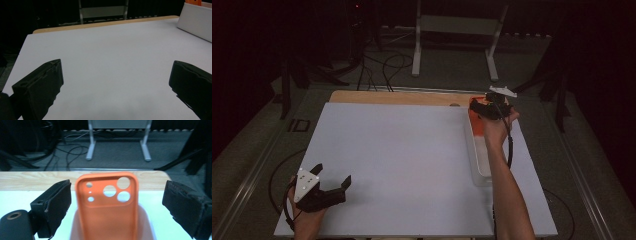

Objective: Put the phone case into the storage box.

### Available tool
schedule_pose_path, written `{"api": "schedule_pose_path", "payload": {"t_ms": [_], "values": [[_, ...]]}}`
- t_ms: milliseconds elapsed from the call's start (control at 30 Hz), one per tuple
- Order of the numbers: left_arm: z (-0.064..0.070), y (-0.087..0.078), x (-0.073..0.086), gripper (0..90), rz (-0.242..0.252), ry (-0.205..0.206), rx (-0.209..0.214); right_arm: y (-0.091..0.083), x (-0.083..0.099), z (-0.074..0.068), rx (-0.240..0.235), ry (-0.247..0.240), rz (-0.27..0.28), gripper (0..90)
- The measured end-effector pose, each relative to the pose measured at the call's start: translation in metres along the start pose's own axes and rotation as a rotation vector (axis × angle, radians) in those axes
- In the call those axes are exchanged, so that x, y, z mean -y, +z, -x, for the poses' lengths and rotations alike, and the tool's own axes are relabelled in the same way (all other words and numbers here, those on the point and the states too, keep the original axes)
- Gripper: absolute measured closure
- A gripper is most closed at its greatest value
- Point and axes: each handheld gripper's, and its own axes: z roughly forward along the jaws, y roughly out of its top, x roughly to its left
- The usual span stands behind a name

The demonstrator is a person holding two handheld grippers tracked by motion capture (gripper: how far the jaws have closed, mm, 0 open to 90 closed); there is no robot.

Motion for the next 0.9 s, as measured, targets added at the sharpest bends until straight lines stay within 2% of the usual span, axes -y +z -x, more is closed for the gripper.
{"api": "schedule_pose_path", "payload": {"t_ms": [267, 433, 733, 800, 900], "values": [[0.001, 0.001, 0.0, 0.4, -0.004, 0.001, 0.004, -0.011, 0.002, -0.001, -0.072, -0.01, 0.008, 8.6], [0.003, 0.002, 0.0, 0.4, -0.007, 0.008, 0.005, -0.02, 0.005, -0.004, -0.1, -0.045, 0.013, 8.6], [0.003, 0.003, 0.0, 0.4, -0.008, 0.011, 0.011, -0.035, 0.011, -0.006, -0.15, -0.048, 0.022, 8.6], [0.003, 0.003, 0.0, 0.4, -0.012, 0.015, 0.013, -0.045, 0.015, -0.008, -0.169, -0.067, 0.025, 8.6], [0.003, 0.003, 0.0, 0.4, -0.01, 0.011, 0.014, -0.051, 0.017, -0.008, -0.178, -0.074, 0.033, 8.6]]}}
